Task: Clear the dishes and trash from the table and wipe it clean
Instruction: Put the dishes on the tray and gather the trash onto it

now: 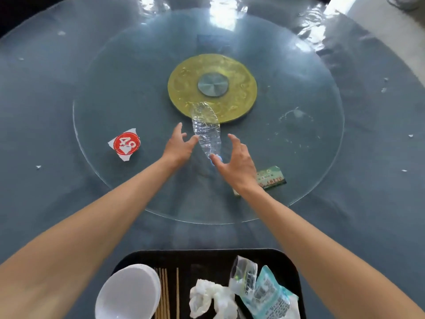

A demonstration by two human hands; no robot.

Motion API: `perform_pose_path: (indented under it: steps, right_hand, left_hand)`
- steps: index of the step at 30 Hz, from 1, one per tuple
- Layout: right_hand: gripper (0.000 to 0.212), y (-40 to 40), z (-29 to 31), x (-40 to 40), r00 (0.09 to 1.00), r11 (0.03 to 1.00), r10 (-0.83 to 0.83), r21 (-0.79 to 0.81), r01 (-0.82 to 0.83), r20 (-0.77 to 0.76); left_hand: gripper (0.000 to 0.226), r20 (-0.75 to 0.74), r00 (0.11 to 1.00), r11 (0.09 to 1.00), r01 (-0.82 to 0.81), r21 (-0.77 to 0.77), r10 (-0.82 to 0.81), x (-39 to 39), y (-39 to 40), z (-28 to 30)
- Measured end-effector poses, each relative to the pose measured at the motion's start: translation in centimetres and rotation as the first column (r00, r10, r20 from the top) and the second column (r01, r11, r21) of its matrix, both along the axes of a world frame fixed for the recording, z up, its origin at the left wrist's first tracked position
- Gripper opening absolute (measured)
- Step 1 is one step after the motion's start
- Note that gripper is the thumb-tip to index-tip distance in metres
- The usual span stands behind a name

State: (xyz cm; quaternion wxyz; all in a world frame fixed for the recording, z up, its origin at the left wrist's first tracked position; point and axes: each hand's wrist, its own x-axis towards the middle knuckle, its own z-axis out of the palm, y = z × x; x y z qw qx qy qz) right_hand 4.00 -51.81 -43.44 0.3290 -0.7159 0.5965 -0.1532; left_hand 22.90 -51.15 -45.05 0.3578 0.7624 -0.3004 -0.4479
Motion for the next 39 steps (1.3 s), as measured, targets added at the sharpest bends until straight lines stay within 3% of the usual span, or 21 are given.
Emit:
perform_pose_path:
  steps: [3, 9, 22, 30, 34, 39]
  right_hand:
    - [0.083, -1.3, -1.6, 1.9, 0.999, 0.998, -0.021, 0.051, 0.020, 0.024]
    - [0.070, -0.3, -3.4, 2.8, 0.979, 0.990, -0.124, 0.088, 0.111, 0.161]
    - [0.067, 10.4, 4.3, -9.4, 0.959, 0.999, -0.001, 0.035, -0.009, 0.283]
    - [0.064, 20.3, 8.0, -17.8, 0.954, 0.993, 0.119, -0.009, -0.122, 0.274]
    - [0.063, 25.8, 7.9, -21.3, 0.959, 0.992, 0.091, 0.058, -0.110, 0.268]
    - [0.061, 33.0, 6.2, -24.4, 0.958, 0.983, 0.106, 0.118, -0.141, 0.266]
  left_hand:
    - [0.097, -0.060, 0.998, 0.999, -0.023, -0.024, 0.022, -0.6, -1.7, -1.2]
    - [0.064, -0.135, 0.985, 0.991, -0.116, -0.066, 0.107, -2.0, -1.6, -2.5]
    - [0.061, -0.350, 0.920, 0.959, -0.242, -0.146, 0.179, -8.0, 9.1, 5.6]
    - [0.075, -0.378, 0.921, 0.953, -0.194, -0.234, 0.094, -10.6, 20.2, 10.4]
    - [0.065, -0.373, 0.928, 0.966, -0.096, -0.241, -0.002, -11.5, 26.1, 11.6]
    - [0.046, -0.262, 0.956, 0.980, 0.088, -0.179, -0.134, -13.6, 34.7, 9.5]
